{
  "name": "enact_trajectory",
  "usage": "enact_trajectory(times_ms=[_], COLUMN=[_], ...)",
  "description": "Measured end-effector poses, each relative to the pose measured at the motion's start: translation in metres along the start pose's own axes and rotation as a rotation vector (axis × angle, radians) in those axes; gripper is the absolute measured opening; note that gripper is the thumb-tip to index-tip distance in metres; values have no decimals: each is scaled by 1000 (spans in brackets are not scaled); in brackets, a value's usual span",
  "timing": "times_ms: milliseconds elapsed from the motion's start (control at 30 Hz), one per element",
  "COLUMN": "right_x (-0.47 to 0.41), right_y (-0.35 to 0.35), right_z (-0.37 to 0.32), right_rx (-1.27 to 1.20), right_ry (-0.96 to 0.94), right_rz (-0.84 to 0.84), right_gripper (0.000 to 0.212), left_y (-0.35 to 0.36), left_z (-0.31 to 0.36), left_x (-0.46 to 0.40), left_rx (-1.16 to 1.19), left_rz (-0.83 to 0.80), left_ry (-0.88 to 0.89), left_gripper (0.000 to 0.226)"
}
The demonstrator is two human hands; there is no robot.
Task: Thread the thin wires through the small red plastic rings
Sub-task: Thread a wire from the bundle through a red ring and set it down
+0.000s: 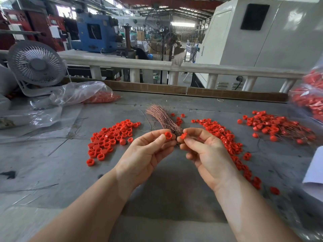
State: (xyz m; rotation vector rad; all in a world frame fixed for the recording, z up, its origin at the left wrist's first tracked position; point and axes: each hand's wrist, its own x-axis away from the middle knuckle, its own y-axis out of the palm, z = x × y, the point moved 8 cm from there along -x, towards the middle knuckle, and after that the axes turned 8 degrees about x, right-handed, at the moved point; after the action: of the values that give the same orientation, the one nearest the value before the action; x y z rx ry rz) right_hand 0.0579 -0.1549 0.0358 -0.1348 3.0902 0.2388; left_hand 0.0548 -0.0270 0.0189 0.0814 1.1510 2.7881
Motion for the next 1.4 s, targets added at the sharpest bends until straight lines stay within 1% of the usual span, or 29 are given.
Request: enact_trajectory(times_ms=[400, 467, 600, 700, 767, 967, 1067, 1167, 1267, 1400], right_x=[0, 1, 3, 9, 11, 14, 18, 21, 21, 20], right_y=[-3, -4, 0, 6, 9, 9, 12, 15, 17, 15], right_z=[-2, -5, -17, -27, -29, -31, -34, -37, -37, -37], right_rx=[75, 133, 321, 539, 641, 752, 837, 906, 925, 946], right_ry=[-43, -98, -283, -446, -506, -580, -651, -714, -731, -723], right_rz=[38, 54, 87, 114, 129, 185, 197, 213, 206, 215], right_gripper=[17, 17, 20, 22, 21, 15, 10, 11, 12, 6], left_y=[-3, -3, -3, -3, -2, -2, -3, -4, -4, -2], left_z=[-3, -3, -5, -5, -5, -6, -7, -7, -7, -7], left_x=[-2, -2, -1, -1, -2, -2, -3, -3, -3, -3], left_rx=[14, 19, 4, -20, -45, -44, -31, -9, 5, 6], left_rz=[21, 20, 14, 12, 10, 13, 20, 34, 41, 42], left_ry=[-15, -17, -22, -15, -13, -9, -15, -11, -7, -2], left_gripper=[16, 16, 15, 18, 20, 16, 17, 18, 18, 16])
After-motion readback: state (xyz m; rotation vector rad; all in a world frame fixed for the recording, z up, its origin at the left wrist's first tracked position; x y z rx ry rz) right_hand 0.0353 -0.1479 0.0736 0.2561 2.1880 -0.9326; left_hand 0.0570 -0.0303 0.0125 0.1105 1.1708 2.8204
